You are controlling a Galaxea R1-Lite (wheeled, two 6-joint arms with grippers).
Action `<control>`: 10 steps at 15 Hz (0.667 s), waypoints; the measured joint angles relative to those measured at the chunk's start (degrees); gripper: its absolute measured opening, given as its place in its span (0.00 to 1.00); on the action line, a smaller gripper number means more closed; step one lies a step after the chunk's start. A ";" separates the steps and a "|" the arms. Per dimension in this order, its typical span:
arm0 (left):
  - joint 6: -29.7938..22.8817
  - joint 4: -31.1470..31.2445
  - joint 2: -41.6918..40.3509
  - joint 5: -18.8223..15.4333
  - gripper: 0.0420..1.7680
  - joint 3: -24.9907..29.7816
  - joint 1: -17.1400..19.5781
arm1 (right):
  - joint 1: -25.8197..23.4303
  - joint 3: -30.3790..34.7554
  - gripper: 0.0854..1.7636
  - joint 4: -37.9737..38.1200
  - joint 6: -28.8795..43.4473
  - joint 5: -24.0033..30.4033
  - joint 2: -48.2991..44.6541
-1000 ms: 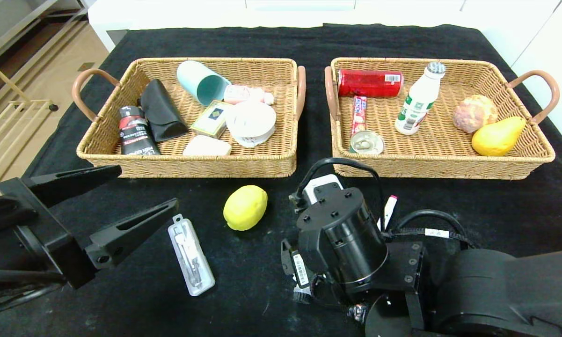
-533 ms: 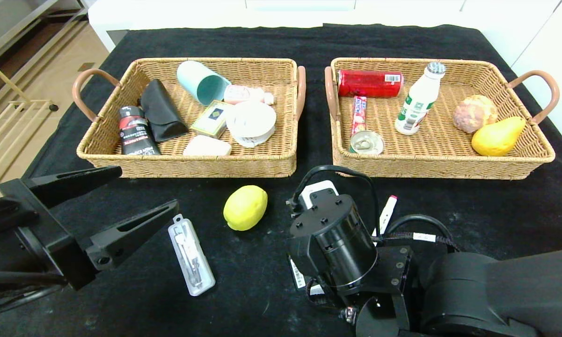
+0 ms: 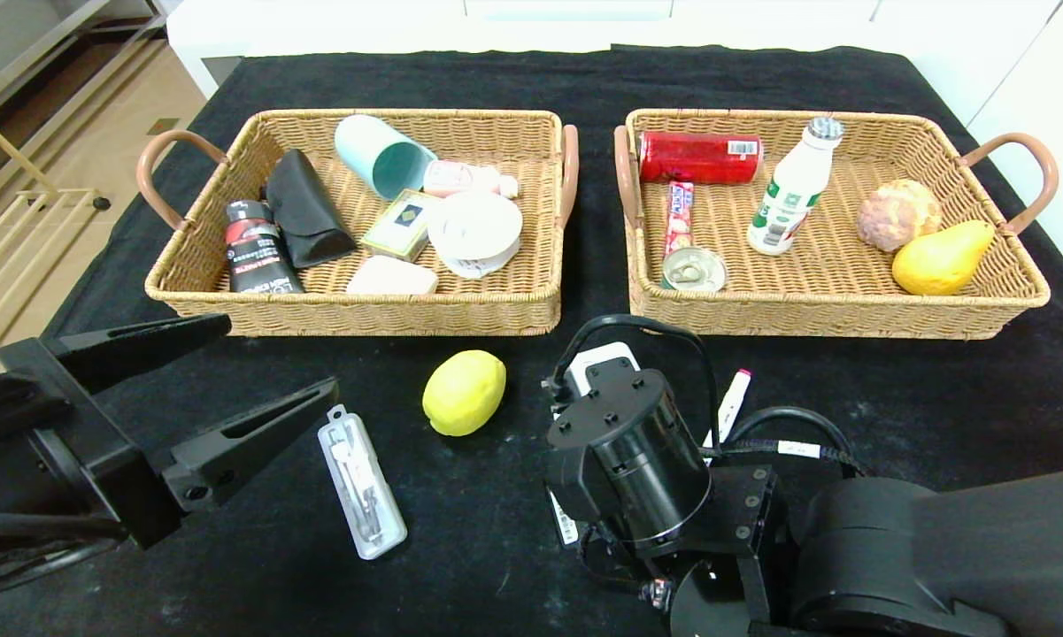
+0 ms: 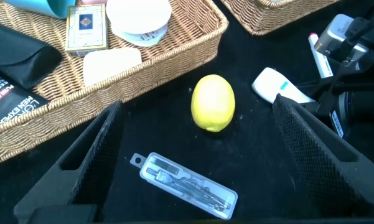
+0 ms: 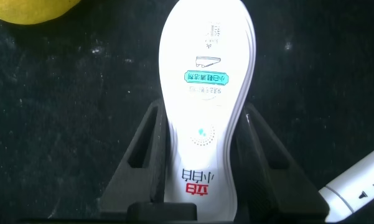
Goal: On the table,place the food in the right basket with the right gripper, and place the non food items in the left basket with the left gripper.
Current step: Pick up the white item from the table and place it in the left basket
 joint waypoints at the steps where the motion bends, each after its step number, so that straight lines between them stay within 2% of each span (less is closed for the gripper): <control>1: -0.02 0.00 -0.02 0.05 0.97 0.02 -0.16 | 0.00 0.00 0.40 0.00 0.00 0.00 0.00; 10: -0.02 0.00 -0.18 0.50 0.97 0.02 -1.05 | 0.37 -1.10 0.39 0.17 0.24 0.16 -2.50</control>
